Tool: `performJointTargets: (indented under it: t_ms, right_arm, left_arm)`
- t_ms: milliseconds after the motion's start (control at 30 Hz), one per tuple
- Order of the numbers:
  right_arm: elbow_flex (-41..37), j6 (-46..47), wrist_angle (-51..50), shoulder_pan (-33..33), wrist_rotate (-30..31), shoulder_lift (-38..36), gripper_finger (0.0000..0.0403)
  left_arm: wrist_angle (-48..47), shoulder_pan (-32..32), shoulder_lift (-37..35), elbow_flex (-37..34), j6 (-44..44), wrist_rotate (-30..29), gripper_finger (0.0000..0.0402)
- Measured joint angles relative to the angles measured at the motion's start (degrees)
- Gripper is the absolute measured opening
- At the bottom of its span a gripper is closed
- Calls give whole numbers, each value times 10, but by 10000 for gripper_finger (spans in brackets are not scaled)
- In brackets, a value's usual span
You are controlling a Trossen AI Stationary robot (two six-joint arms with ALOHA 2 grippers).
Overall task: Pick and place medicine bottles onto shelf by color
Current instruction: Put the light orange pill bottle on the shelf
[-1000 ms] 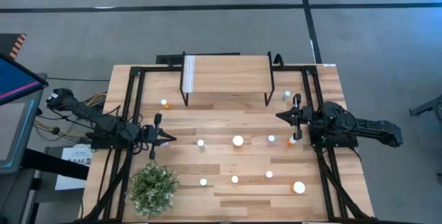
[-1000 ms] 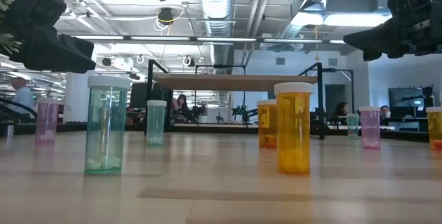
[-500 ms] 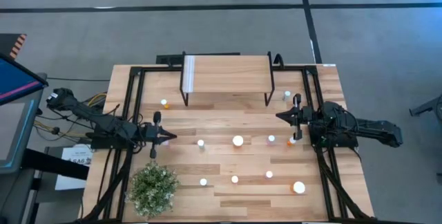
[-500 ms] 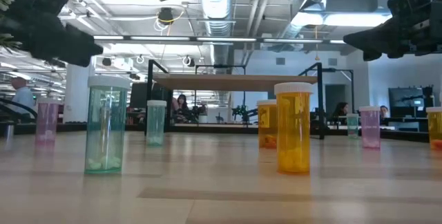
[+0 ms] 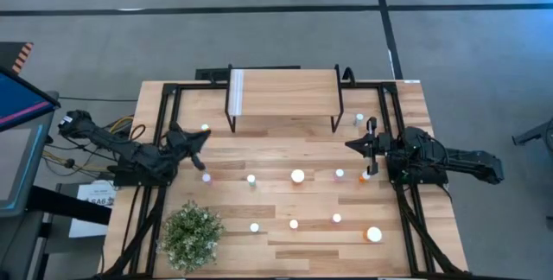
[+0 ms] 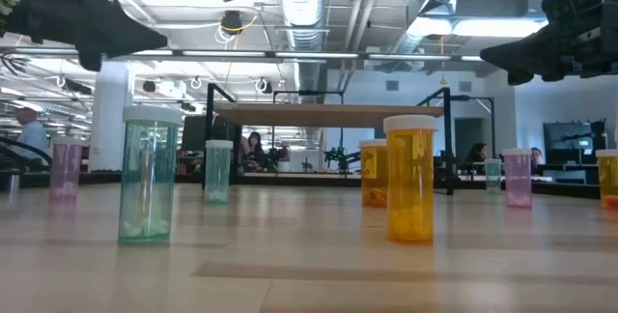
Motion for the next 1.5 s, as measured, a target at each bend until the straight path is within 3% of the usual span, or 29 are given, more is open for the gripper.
performJointTargets:
  t_ms: [133, 333, 467, 600, 700, 833, 967, 1033, 1333, 1500]
  right_arm:
    - [0, 0, 0, 0, 0, 0, 29]
    - [0, 0, 0, 0, 0, 0, 27]
    - [0, 0, 0, 0, 0, 0, 28]
    - [0, 0, 0, 0, 0, 0, 27]
    - [0, 0, 0, 0, 0, 0, 27]
    - [0, 0, 0, 0, 0, 0, 28]
    - [0, 0, 0, 0, 0, 0, 27]
    - [0, 0, 0, 0, 0, 0, 27]
    - [0, 0, 0, 0, 0, 0, 27]
    - [0, 0, 0, 0, 0, 0, 28]
  left_arm:
    - [-19, 0, 0, 1, 8, -40, 0]
    - [-103, 0, 1, 1, -21, 22, 0]
    - [-88, 7, -2, 4, -27, 14, 0]
    - [-90, 19, -7, 45, 8, 5, 0]
    - [-147, 33, -7, 103, 8, 5, 0]
    - [-351, 63, -7, 199, -78, 9, 0]
    - [-579, 101, -7, 284, -241, 56, 0]
    - [-650, 116, -7, 310, -294, 85, 0]
    - [-698, 128, -5, 292, -367, 129, 3]
    - [-721, 128, -5, 289, -415, 141, 34]
